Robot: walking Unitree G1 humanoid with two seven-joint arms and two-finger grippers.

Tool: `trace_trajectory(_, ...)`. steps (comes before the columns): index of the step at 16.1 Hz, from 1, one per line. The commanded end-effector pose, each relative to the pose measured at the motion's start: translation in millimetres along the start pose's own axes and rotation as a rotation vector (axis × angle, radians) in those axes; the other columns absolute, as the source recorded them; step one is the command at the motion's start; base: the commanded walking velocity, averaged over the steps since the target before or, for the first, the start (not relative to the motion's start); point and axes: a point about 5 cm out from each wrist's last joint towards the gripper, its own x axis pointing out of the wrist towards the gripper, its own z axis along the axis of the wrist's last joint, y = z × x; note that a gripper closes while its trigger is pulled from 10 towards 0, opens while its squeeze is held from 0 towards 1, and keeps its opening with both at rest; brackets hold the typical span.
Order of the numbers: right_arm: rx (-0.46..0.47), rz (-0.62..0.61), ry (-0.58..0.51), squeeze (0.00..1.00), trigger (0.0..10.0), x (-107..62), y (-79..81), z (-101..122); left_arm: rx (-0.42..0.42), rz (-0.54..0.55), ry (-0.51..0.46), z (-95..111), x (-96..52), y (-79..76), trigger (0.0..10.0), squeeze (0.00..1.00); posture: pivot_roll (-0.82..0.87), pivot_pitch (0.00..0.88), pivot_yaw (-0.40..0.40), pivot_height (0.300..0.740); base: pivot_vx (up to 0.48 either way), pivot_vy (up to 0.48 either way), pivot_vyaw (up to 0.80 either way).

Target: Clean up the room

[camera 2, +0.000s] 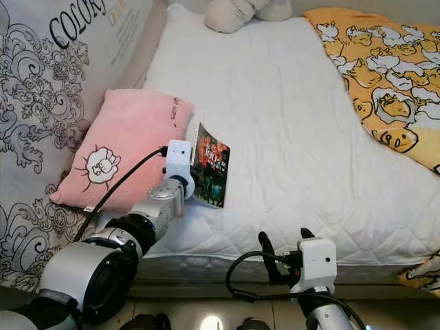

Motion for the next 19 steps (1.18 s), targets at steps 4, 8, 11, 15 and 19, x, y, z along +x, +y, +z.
trace_trajectory(4, -0.005, -0.009, 0.009, 0.00, 10.0, -2.3, -0.6, -2, 0.409, -0.125, -0.060, 3, -2.8, -47.1, 10.0, 1.00, -0.28, 0.066, 0.030, 0.740, 0.000, 0.000, 0.00)
trace_trajectory(8, -0.003, -0.011, 0.012, 0.00, 10.0, -2.4, -0.3, -4, 0.760, -0.012, -0.134, 13, -0.2, -23.1, 10.0, 1.00, -0.27, 0.073, 0.031, 0.740, 0.000, 0.000, 0.00)
trace_trajectory(11, -0.001, -0.010, 0.017, 0.00, 10.0, -1.9, 0.4, -5, 0.867, 0.086, -0.105, 12, 0.2, 11.0, 10.0, 1.00, -0.26, 0.081, 0.025, 0.740, 0.000, 0.000, 0.00)
trace_trajectory(15, -0.001, -0.013, 0.021, 0.00, 10.0, 2.9, -1.1, -7, 0.741, 0.217, -0.140, 29, -2.4, 53.4, 10.0, 0.00, -0.23, 0.060, 0.024, 0.740, 0.000, 0.000, 0.00)
trace_trajectory(19, 0.016, -0.029, -0.038, 0.00, 10.0, 22.4, -2.0, 0, 0.243, 0.012, -0.164, 13, -8.9, 64.6, 10.0, 0.00, -0.17, 0.000, 0.045, 0.740, 0.000, 0.000, 0.00)
